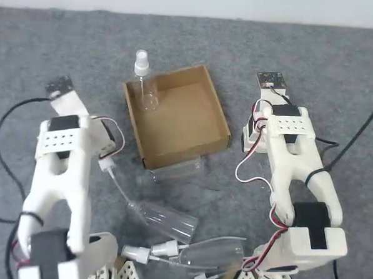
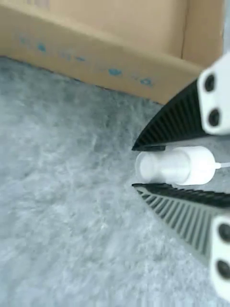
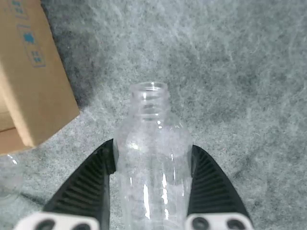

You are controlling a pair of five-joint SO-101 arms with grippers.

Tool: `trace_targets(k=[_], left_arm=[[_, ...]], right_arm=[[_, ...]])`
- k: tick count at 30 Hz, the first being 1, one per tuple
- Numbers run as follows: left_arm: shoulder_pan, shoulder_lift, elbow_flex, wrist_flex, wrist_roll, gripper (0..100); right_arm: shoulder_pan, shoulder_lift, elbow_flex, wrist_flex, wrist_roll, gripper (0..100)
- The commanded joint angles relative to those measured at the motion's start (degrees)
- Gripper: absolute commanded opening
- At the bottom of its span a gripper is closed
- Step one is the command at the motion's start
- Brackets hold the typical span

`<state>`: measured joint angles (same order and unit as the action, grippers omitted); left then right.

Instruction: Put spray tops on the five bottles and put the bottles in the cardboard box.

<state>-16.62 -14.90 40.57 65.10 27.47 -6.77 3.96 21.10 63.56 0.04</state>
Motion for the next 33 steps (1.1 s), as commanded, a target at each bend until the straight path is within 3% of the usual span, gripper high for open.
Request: trace_targets(k=[1, 10, 33], left_arm=[[-1.41, -8.70, -2.24, -1.67, 0.88, 1], [-0.18, -18.99, -1.36, -2.90, 4.92, 1], [-0.26, -40.18, 2.51, -2.29, 5.10, 1]], right_arm=[[0.84, -4.26, -0.70, -0.84, 0.79, 4.1], [0.75, -4.26, -0.70, -0.66, 0.79, 4.1], [0.84, -4.44, -0.97, -0.31, 0.79, 4.1]])
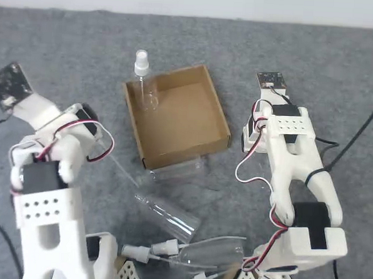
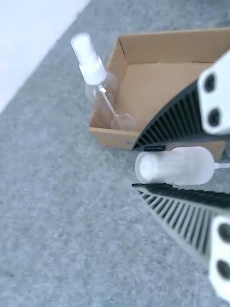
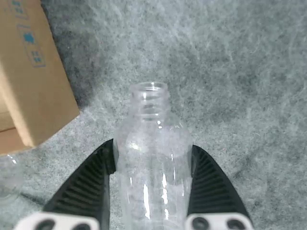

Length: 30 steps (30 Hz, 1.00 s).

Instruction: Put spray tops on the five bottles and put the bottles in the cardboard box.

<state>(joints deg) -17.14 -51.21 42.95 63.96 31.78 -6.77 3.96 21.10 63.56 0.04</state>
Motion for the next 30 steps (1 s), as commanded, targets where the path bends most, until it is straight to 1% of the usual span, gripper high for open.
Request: trace_targets(k=[1, 5, 9, 13, 15, 22, 24, 30], left_arm=[[0.09, -4.57, 0.84, -1.23, 0.79, 1], [-2.46, -9.05, 3.30, -1.32, 0.79, 1], [-2.90, -14.51, 6.11, -1.32, 2.37, 1], [-2.81, -17.93, 9.10, -4.40, 3.08, 1], [-2.73, -18.55, 10.24, -5.71, 3.08, 1], [-2.90, -18.90, 10.51, -6.15, 3.16, 1], [-2.90, -18.90, 10.51, -6.15, 4.40, 1], [-2.81, -18.90, 10.59, -6.33, 5.89, 1]], right_arm=[[0.84, -4.97, -0.79, -0.31, 0.79, 4.1], [0.75, -9.89, 1.85, -0.40, 0.79, 4.1], [0.31, -15.08, 6.51, -3.12, 0.79, 4.1], [0.31, -19.21, 9.49, -4.53, 0.79, 4.1], [0.31, -20.44, 9.93, -4.44, 0.79, 4.1], [-0.40, -22.90, 10.46, -4.18, 0.79, 4.1], [-0.40, -24.84, 10.99, -4.00, 0.79, 4.1], [-1.98, -31.78, 17.14, -7.43, 0.79, 4.1]])
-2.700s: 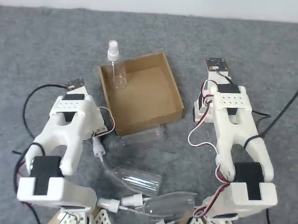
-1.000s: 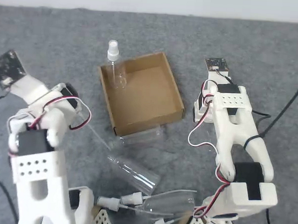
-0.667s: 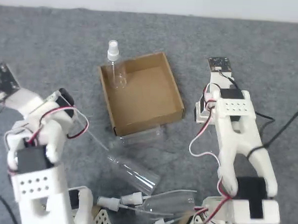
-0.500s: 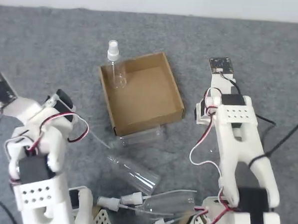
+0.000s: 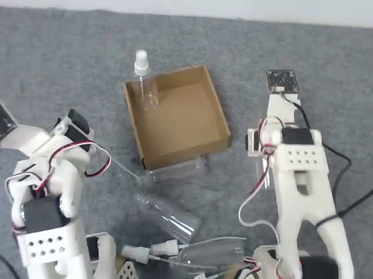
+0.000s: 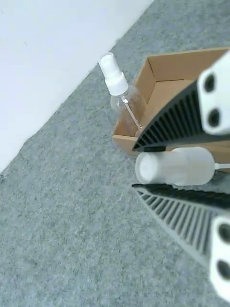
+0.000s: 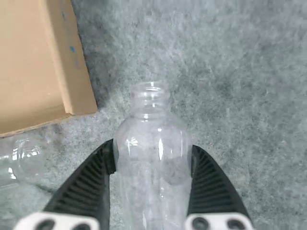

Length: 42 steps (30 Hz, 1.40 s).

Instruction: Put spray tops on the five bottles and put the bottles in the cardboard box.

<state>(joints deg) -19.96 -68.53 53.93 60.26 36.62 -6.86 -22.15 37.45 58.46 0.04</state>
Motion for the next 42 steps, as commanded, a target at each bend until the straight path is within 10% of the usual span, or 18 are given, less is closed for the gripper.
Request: trace_targets(k=[1, 42], left_arm=[[0.00, -1.58, -0.40, -2.90, 1.05, 1], [7.21, -1.67, -13.41, -7.91, 8.35, 1]], right_arm=[[-2.24, -6.81, 1.93, -2.95, 0.79, 4.1], [-12.09, -39.52, 22.77, -9.01, 0.26, 4.3]])
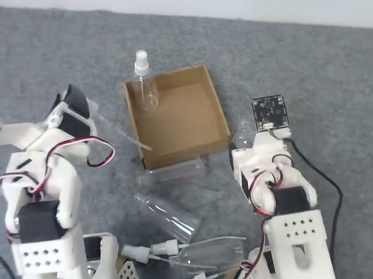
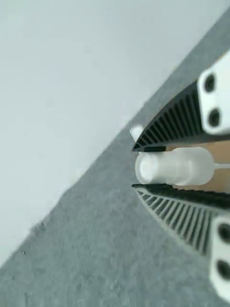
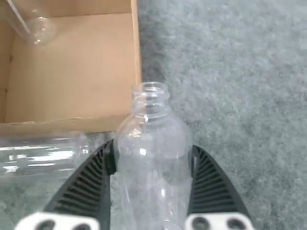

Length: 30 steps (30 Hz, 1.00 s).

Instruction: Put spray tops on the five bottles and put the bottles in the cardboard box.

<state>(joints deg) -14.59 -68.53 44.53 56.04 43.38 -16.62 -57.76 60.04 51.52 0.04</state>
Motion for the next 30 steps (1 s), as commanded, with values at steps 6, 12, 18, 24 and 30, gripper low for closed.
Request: trace_targets(k=[6, 12, 18, 24, 30], left_arm=[[2.20, -1.67, -0.31, -3.16, 2.99, 1], [4.22, -1.67, -0.66, -4.75, 4.57, 1], [8.09, -1.67, -3.38, -4.84, 4.57, 1], [11.08, -1.67, -4.00, -7.74, 4.40, 1], [10.81, -1.67, -3.91, -10.73, 4.66, 1]], right_arm=[[-4.53, -8.22, 5.98, -7.60, 0.79, 4.1], [-7.69, -10.51, 7.74, -7.96, 0.79, 4.1], [-8.84, -10.59, 8.00, -7.96, 0.79, 4.1], [-10.42, -10.59, 8.09, -7.96, 0.79, 4.1], [-14.11, -10.68, 9.05, -8.40, 0.79, 4.4]])
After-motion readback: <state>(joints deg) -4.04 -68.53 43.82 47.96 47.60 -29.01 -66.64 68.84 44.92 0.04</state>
